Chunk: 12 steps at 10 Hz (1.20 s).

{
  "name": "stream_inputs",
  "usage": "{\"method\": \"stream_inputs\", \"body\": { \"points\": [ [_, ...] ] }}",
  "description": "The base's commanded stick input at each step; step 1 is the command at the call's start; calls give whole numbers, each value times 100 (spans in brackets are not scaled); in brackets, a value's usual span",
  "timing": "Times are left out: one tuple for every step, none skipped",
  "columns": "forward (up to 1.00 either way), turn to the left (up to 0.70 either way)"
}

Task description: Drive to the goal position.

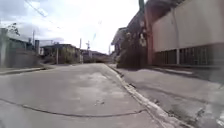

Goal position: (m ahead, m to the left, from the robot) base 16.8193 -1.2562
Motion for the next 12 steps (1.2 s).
{"method": "stream_inputs", "body": {
  "points": [
    [100, 1],
    [100, 5],
    [100, 16],
    [100, 26],
    [100, 26],
    [100, 23],
    [100, 2],
    [100, 0],
    [100, 0],
    [100, 0],
    [100, 0],
    [100, 0]
  ]
}}
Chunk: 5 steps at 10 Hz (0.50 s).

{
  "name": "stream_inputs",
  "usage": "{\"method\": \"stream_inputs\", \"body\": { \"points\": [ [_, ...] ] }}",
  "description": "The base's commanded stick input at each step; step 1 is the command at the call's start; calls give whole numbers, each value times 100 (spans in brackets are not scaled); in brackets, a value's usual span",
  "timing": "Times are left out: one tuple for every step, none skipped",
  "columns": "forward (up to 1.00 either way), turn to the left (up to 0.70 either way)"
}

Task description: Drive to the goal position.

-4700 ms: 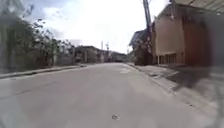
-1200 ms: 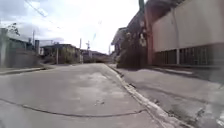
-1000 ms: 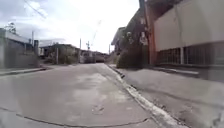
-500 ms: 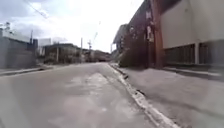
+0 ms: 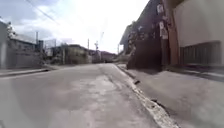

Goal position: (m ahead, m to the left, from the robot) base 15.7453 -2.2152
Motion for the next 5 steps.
{"method": "stream_inputs", "body": {
  "points": [
    [100, 0],
    [100, 0],
    [100, 0],
    [100, 4],
    [100, 9]
  ]
}}
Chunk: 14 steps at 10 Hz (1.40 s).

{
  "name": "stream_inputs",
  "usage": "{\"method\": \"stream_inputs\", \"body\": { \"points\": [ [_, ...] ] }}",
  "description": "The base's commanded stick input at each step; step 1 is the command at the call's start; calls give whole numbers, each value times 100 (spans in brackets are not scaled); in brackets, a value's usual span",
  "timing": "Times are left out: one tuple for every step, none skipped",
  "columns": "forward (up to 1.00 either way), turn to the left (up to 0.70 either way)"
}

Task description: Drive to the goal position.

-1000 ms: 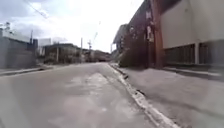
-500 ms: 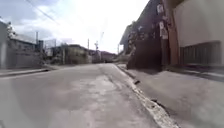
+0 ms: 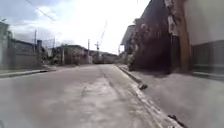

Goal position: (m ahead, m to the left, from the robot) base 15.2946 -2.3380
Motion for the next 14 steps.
{"method": "stream_inputs", "body": {
  "points": [
    [100, 29],
    [100, 31],
    [100, 14],
    [100, 0],
    [100, 0],
    [100, 0],
    [100, 0],
    [100, 0],
    [100, -2],
    [100, -1],
    [100, 0],
    [100, -20],
    [100, -35],
    [100, -37]
  ]
}}
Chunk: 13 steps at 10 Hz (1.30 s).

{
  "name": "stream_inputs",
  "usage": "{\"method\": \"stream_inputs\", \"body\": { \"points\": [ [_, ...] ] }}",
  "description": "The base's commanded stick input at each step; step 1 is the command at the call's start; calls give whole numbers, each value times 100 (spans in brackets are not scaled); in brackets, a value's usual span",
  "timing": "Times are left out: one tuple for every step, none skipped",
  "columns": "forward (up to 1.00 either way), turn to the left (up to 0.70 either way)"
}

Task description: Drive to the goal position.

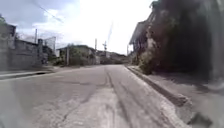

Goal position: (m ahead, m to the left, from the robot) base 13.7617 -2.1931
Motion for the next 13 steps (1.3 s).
{"method": "stream_inputs", "body": {
  "points": [
    [100, -32],
    [100, -3],
    [100, 0],
    [100, 0],
    [100, 0],
    [100, 0],
    [100, 0],
    [100, 0],
    [100, 0],
    [100, 0],
    [100, 0],
    [100, 0],
    [100, 0]
  ]
}}
